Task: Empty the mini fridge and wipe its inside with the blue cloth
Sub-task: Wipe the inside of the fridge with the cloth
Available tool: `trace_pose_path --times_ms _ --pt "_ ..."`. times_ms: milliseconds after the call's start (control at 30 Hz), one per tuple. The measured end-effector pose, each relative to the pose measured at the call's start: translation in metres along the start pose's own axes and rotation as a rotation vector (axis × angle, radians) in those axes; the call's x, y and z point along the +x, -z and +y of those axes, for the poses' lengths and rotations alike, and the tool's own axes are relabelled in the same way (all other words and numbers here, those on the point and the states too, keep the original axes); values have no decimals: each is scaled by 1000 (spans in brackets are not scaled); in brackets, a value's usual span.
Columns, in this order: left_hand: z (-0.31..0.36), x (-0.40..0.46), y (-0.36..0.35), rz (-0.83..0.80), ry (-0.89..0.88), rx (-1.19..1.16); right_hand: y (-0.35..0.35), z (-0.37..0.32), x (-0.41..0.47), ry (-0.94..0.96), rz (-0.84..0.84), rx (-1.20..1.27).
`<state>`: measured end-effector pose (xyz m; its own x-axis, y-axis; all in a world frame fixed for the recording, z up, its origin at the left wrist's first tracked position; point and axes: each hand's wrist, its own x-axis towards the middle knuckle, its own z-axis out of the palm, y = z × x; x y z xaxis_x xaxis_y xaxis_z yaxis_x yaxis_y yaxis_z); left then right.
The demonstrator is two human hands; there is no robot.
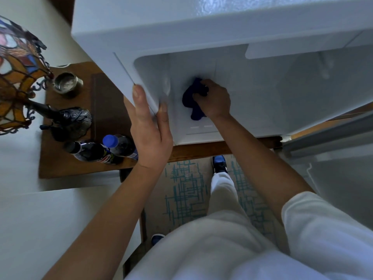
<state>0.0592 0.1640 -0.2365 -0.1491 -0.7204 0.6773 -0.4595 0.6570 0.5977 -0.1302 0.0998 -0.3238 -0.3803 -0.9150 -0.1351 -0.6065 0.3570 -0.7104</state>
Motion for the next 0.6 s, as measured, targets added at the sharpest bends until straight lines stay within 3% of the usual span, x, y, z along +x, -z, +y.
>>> trace_pose_path --times_ms 300,467,600 --pt "13 -6 -4 17 71 8 52 -15 -12 -68 -7 213" --pt "18 -4 -9 28 171 71 57 -20 -18 7 -18 278" --pt "21 -7 -6 56 270 -27 62 -32 -27 64 -54 320"
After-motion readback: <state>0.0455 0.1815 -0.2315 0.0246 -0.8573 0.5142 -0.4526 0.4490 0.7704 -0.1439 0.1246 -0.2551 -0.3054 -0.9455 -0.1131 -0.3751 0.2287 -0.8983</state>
